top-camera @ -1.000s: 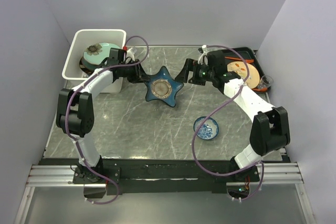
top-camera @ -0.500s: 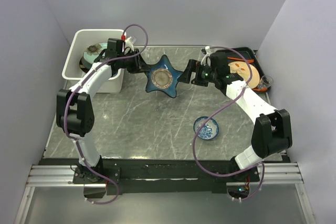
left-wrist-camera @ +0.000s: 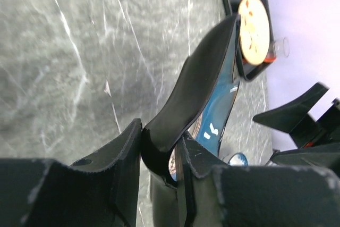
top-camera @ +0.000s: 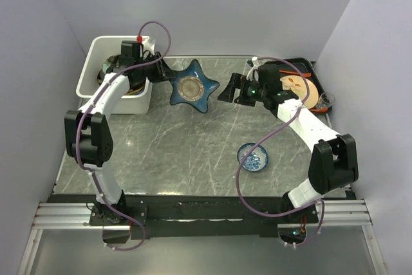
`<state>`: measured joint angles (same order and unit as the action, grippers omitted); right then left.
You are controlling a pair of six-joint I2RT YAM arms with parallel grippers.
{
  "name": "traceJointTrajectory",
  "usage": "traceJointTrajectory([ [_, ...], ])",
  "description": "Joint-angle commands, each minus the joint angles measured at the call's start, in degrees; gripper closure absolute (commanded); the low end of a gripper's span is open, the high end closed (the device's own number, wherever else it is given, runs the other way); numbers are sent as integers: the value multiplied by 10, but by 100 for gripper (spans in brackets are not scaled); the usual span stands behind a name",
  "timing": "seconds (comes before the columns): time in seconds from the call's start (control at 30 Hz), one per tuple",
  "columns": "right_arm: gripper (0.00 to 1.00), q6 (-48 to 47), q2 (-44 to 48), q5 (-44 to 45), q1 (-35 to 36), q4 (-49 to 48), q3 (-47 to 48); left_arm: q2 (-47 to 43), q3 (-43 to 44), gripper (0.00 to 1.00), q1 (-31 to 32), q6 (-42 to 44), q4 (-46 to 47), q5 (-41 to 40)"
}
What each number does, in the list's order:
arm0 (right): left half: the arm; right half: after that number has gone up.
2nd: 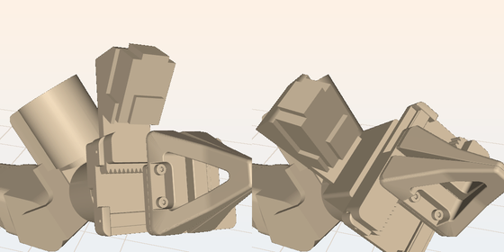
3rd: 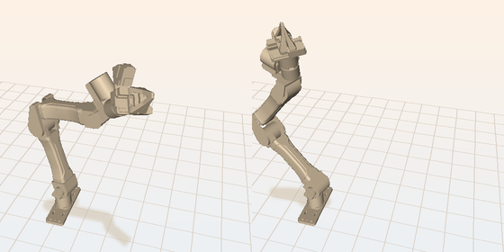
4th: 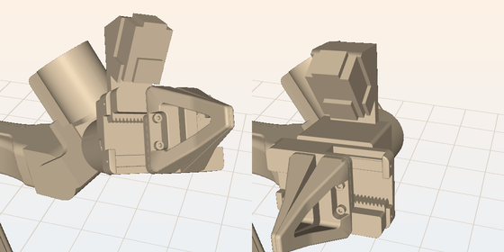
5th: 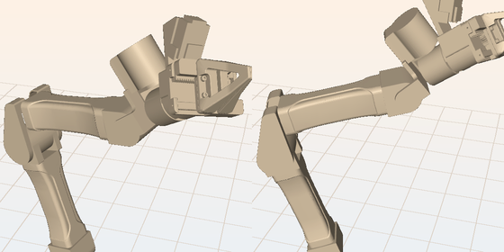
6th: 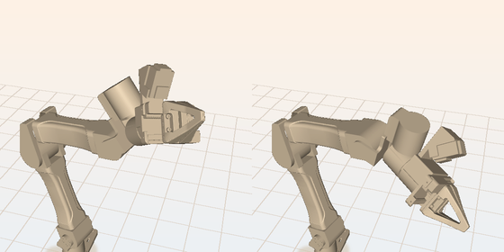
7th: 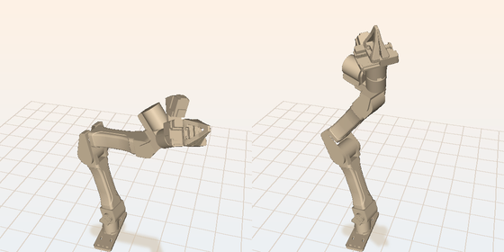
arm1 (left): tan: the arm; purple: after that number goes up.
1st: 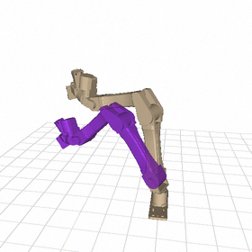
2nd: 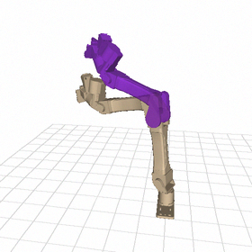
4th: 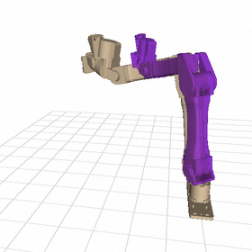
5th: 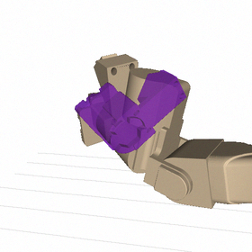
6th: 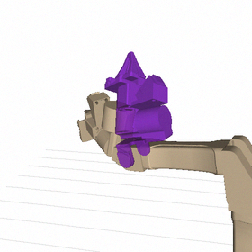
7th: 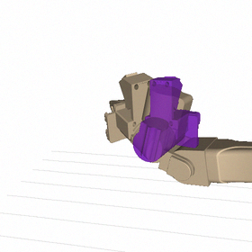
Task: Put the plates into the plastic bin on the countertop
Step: Place the plate in the plastic bin.
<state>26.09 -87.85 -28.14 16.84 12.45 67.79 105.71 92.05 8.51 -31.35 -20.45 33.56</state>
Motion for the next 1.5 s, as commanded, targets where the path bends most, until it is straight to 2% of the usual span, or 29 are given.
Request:
traceJointTrajectory([
  [0.0,0,-2,12,-7,-4,-26,-6,-42,53,99,-23,-36,56,41],
  [0.7,0,-7,-6,-15,-5,-21,-2,-74,65,99,-162,-84,95,92],
  [1.47,0,-8,-14,-23,-4,-24,-6,-77,44,99,-263,-178,177,92],
])
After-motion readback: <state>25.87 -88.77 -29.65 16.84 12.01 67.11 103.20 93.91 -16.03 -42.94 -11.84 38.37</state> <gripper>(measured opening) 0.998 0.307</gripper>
